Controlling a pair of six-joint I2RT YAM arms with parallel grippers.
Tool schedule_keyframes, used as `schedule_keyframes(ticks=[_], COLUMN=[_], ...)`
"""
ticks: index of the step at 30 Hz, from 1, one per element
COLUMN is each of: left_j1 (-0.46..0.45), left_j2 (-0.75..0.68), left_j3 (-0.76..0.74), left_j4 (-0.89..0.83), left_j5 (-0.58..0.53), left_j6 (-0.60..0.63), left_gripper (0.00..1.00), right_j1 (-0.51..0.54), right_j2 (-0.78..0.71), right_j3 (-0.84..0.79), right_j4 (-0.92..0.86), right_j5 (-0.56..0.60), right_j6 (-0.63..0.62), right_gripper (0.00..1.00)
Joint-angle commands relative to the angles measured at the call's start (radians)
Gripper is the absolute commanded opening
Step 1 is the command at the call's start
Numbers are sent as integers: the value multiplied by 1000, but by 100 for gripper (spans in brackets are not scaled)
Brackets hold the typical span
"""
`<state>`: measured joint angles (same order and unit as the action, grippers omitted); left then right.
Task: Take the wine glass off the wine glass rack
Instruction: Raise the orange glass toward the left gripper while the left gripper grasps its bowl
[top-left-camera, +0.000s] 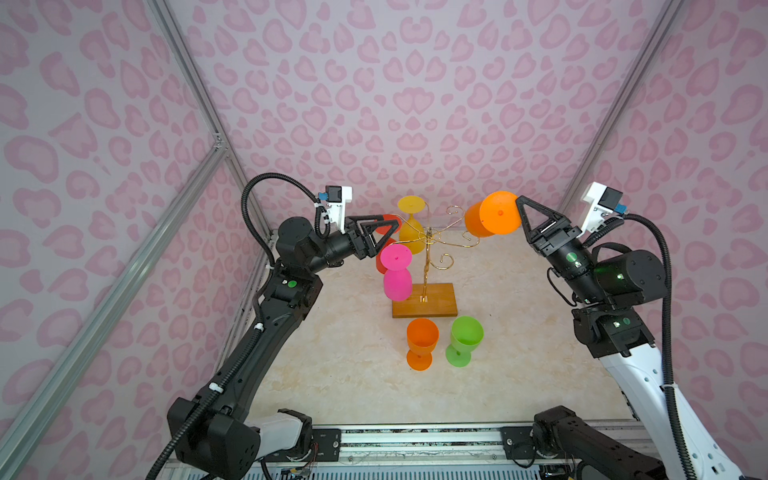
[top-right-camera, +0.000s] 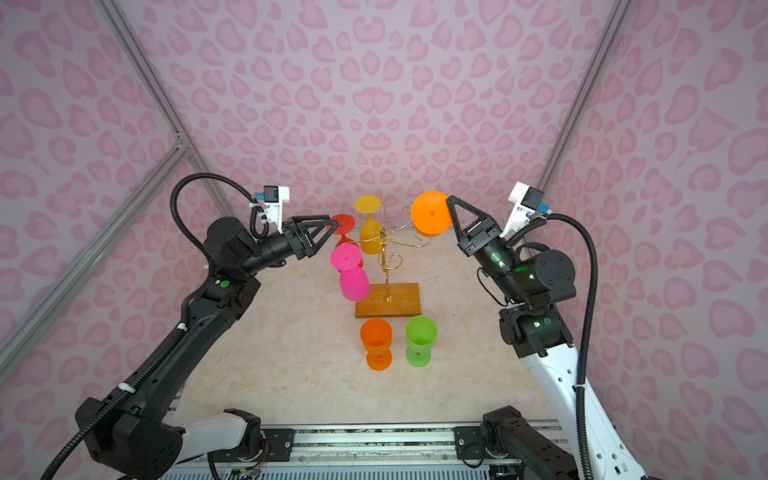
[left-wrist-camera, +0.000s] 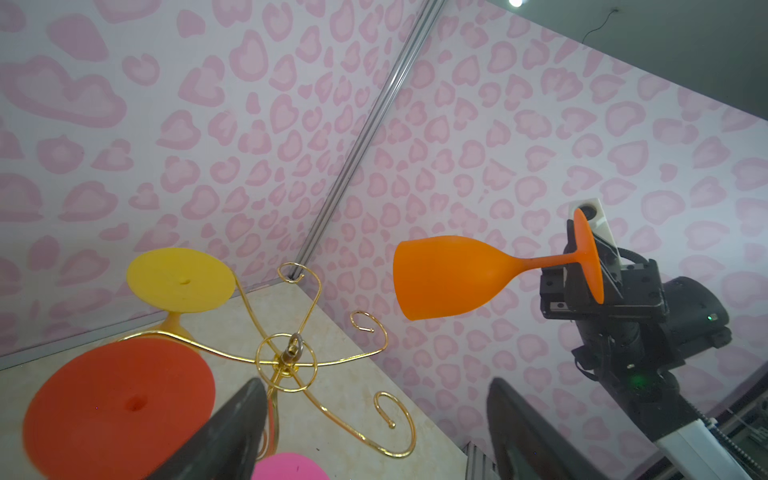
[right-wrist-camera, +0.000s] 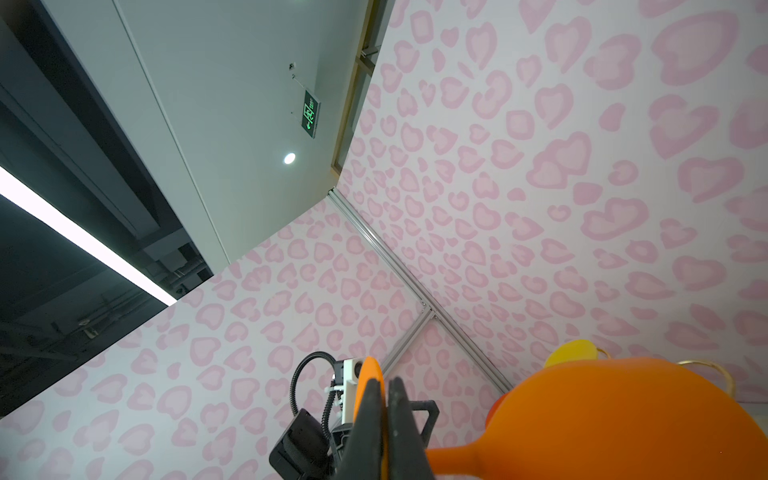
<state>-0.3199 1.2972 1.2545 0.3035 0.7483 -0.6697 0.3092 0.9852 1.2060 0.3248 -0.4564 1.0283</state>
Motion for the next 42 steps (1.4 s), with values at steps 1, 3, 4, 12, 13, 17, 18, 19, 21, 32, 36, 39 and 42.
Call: schedule_keyframes(ticks=[1,3,4,12,13,17,18,19,21,32,36,39,42], left_j1=[1,1,0,0,1,-1,-2,-1,-1,-18,-31,-40,-47], left_j2=[41,66,76,130,133,154,157,159,165,206,218,221,217], left_j3=[-3,-3,-3,-6,-7,-5,-4,-4,-6,-6,3,6,5], left_j4=[223,274,307,424,431,467,475,479,487,530,542,551,555], left_j5=[101,125,135,170,173,181,181,181,181,186,196,200,200], left_j6=[-134,-172,-192,-257,-257,-276,-278,-280,-282,-310,-320,-325,-327], left_gripper=[84,84,84,83,83,84,84,84,84,85,85,84,81], right_j1=[44,67,79,151,155,159,159,160,161,167,172,172,165], right_j2=[34,61,75,151,158,194,202,210,224,296,316,327,342], right_j3=[9,9,10,4,3,-12,-13,-14,-17,-39,-38,-44,-55], right_j4=[128,177,204,328,346,441,461,474,508,674,693,709,749], right_j5=[12,9,6,6,4,-5,-8,-10,-13,-17,-20,-18,-10], right_j6=[4,23,35,90,102,173,189,202,230,371,393,409,444], right_gripper=[0,0,0,0,0,0,0,0,0,0,0,0,0])
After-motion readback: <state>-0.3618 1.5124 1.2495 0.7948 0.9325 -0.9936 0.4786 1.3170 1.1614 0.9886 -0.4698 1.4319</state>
